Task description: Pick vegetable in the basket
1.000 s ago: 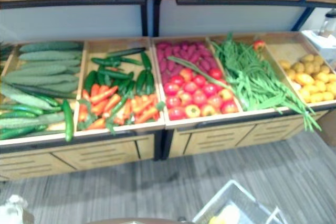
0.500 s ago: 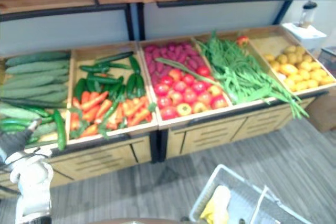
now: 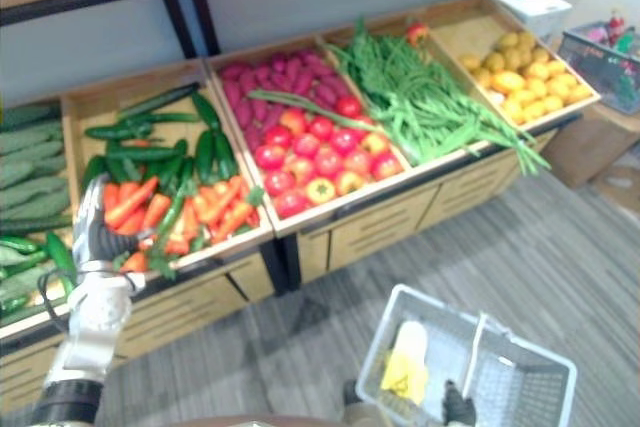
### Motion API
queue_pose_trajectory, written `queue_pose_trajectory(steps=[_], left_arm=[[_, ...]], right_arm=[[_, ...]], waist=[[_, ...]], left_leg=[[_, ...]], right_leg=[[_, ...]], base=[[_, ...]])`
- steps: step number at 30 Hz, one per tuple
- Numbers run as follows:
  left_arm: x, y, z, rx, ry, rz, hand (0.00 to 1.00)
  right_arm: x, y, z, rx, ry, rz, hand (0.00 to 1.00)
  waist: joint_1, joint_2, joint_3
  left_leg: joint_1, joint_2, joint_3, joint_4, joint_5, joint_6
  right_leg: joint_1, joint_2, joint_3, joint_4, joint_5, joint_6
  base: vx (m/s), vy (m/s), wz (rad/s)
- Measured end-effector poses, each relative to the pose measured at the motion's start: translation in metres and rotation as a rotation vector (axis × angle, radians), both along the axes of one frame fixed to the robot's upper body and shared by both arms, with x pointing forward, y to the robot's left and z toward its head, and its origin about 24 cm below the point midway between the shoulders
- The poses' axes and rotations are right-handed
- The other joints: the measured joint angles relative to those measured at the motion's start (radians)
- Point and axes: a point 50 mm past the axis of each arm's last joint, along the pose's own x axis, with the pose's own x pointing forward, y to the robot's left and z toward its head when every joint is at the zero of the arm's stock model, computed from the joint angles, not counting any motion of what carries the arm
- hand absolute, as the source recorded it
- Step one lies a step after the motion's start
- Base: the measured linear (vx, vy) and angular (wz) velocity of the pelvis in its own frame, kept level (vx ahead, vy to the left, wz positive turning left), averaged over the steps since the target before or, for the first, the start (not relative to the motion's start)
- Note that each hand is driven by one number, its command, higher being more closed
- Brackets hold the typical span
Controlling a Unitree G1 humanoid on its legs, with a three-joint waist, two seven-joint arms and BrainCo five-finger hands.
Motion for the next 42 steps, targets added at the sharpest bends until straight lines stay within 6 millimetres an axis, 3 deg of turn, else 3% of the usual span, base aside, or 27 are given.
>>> queue_pose_trajectory(steps=[5, 14, 25, 37, 42], left_arm=[[0.009, -0.005, -0.003, 0.020, 0.051, -0.079, 0.00], [0.020, -0.031, -0.019, 0.025, 0.132, -0.206, 0.00], [0.024, -0.039, -0.034, 0.029, 0.210, -0.240, 0.00], [0.043, -0.027, -0.018, 0.004, 0.155, -0.087, 0.00], [0.051, -0.029, -0.011, -0.031, 0.121, -0.053, 0.00]], right_arm=[[0.009, -0.004, 0.003, -0.014, -0.023, 0.012, 1.00], [0.027, -0.005, 0.008, -0.032, -0.061, 0.045, 1.00], [0.034, -0.006, 0.012, -0.062, -0.078, 0.069, 1.00], [0.047, -0.005, 0.015, -0.069, -0.103, 0.066, 1.00], [0.059, -0.004, 0.019, -0.071, -0.132, 0.071, 1.00]], waist=[[0.002, 0.006, 0.019], [0.001, 0.015, 0.054], [0.000, 0.017, 0.074], [-0.001, 0.017, 0.102], [0.003, 0.005, 0.132]], left_leg=[[-0.013, -0.004, 0.025, 0.000, 0.000, 0.000], [-0.054, -0.005, 0.032, 0.032, -0.002, 0.001], [-0.054, -0.002, 0.057, 0.027, -0.003, 0.000], [-0.068, -0.006, 0.085, 0.028, -0.003, 0.000], [-0.088, -0.012, 0.105, 0.034, -0.003, 0.000]], right_leg=[[-0.034, 0.000, 0.014, 0.019, 0.000, 0.000], [-0.087, -0.009, 0.023, 0.053, 0.000, 0.000], [-0.105, 0.000, 0.040, 0.059, 0.000, 0.001], [-0.136, -0.001, 0.055, 0.070, 0.004, 0.007], [-0.172, 0.000, 0.083, 0.087, 0.007, 0.010]], base=[[0.02, -0.007, -0.13], [-0.02, -0.025, -0.03], [0.00, -0.019, -0.06], [0.02, -0.005, -0.05], [-0.02, -0.015, -0.08]])
